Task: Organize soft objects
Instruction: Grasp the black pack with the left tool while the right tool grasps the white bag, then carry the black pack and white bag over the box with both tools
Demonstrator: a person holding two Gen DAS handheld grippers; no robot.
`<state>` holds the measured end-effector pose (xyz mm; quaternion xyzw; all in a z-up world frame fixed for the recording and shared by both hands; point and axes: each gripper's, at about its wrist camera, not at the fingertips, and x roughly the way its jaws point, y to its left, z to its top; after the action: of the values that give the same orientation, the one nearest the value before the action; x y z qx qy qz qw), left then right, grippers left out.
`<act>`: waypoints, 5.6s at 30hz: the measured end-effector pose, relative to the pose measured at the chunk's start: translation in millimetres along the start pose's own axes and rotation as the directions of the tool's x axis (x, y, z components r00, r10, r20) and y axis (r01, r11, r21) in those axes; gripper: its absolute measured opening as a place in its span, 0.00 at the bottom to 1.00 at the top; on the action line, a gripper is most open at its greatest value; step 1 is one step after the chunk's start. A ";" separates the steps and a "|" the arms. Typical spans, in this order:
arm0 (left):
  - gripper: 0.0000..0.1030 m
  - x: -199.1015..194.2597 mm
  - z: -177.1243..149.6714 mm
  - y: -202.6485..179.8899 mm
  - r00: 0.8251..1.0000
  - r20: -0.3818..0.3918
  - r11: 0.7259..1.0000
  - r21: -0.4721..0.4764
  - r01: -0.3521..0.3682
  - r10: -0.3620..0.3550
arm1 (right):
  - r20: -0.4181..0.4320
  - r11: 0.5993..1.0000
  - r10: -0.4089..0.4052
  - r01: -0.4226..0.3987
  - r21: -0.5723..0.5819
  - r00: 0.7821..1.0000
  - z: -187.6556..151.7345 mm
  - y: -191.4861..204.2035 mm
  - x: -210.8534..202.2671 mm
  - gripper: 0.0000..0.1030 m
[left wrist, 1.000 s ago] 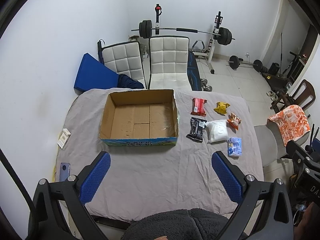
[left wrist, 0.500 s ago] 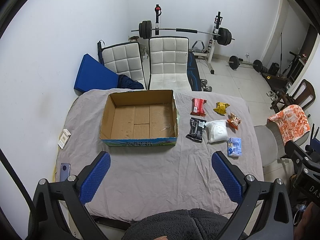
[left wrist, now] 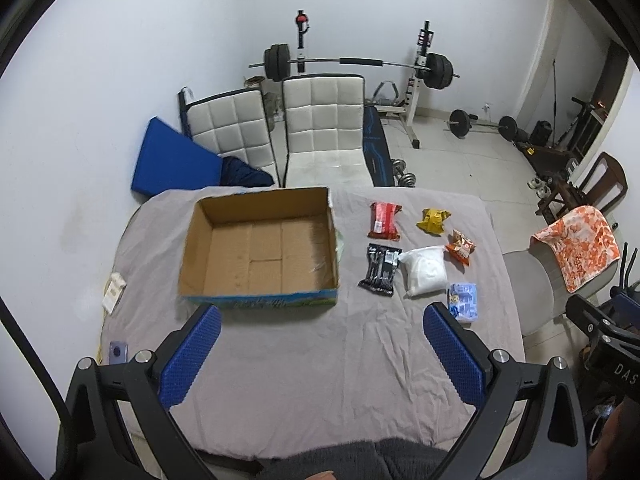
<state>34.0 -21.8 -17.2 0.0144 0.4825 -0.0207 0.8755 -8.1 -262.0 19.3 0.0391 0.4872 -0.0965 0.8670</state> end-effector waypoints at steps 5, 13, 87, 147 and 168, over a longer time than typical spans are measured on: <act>1.00 65.8 23.7 -33.9 0.998 -0.059 0.998 0.057 0.006 -0.003 | -0.066 0.999 -0.043 0.045 0.026 0.997 17.6 -36.2 59.5 1.00; 1.00 202.4 37.1 -72.4 0.975 -0.217 0.997 0.076 -0.029 0.045 | -0.274 1.000 0.001 -0.003 -0.010 0.962 42.1 -59.3 240.6 1.00; 0.51 480.4 -24.0 -129.5 0.817 -0.576 0.998 0.057 0.006 0.028 | -0.623 0.995 -0.009 -0.056 -0.085 0.782 22.9 5.6 550.9 0.77; 0.51 404.4 106.0 229.2 0.875 -0.428 0.951 -0.293 0.100 -0.224 | -0.508 0.947 0.271 -0.322 -0.014 0.818 102.3 333.5 400.5 0.71; 0.50 514.5 99.0 216.5 0.691 -0.628 0.933 -0.272 0.237 -0.358 | -0.604 0.970 0.141 -0.232 -0.075 0.785 85.8 373.5 505.5 0.73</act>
<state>402.9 178.5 -398.2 -0.1320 0.7592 -0.1150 0.6268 396.6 24.2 -376.5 0.0522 0.7332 0.0428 0.6766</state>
